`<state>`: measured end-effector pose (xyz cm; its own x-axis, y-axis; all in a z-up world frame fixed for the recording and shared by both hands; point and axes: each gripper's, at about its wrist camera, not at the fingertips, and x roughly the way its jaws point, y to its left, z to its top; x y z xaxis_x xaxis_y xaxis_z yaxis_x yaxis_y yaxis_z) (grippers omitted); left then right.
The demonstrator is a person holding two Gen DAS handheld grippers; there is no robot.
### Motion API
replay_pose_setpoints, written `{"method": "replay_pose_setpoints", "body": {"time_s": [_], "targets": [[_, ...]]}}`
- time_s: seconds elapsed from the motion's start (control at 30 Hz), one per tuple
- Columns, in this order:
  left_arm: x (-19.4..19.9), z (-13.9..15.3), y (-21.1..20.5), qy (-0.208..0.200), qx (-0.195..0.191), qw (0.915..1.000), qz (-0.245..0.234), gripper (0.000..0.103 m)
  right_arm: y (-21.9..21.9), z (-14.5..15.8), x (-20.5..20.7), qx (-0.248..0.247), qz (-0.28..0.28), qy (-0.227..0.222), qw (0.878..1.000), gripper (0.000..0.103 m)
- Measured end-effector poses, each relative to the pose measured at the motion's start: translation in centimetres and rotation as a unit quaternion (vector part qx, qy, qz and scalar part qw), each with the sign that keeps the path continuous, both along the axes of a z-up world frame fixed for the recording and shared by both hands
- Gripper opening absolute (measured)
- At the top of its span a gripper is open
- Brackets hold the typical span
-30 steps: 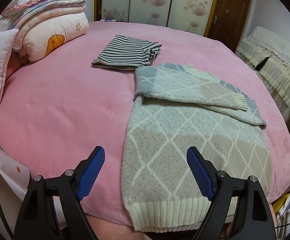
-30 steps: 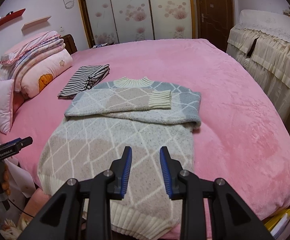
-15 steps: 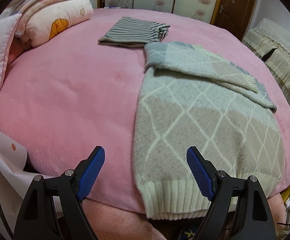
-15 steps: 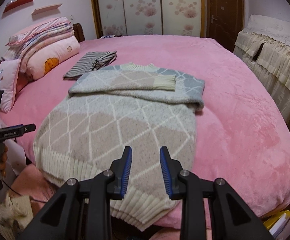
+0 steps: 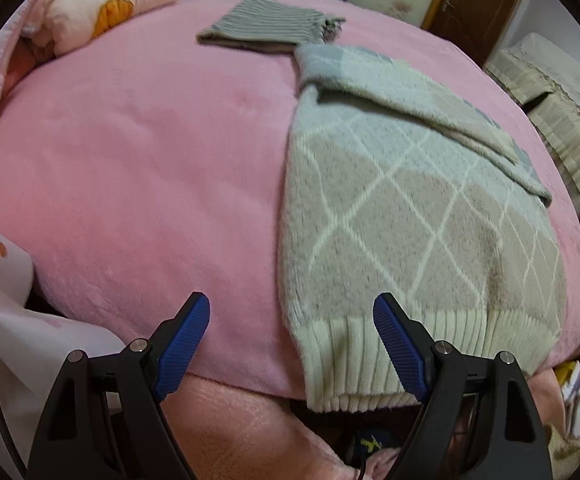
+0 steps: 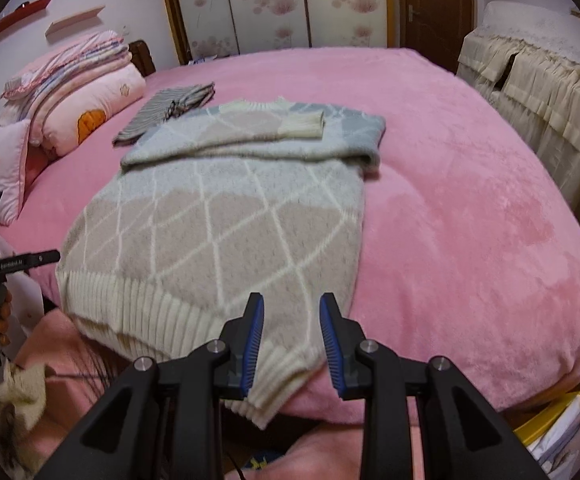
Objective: Fold small clothes
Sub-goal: 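Move both open tools down to the ribbed sweater hem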
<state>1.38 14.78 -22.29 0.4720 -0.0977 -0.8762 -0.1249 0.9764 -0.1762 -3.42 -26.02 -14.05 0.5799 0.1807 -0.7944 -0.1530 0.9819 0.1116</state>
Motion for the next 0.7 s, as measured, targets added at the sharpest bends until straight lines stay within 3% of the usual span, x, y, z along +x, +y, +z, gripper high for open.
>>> {"method": "replay_pose_setpoints", "body": {"time_s": [0.3, 0.57, 0.7], "targets": [[0.3, -3.7, -1.0, 0.046, -0.036, 0.9978, -0.033, 0.083, -1.2, -3.4, -0.5, 0.038, 0.010, 0.069, 0.997, 0.029], [0.6, -5.1, -0.5, 0.046, -0.085, 0.9948, -0.033, 0.083, -1.7, -6.2, 0.2, 0.070, 0.003, 0.117, 0.991, 0.029], [0.2, -5.6, 0.0, 0.045, -0.109, 0.9924, -0.036, 0.083, -1.5, -7.3, 0.4, 0.083, 0.001, 0.135, 0.987, 0.038]]}}
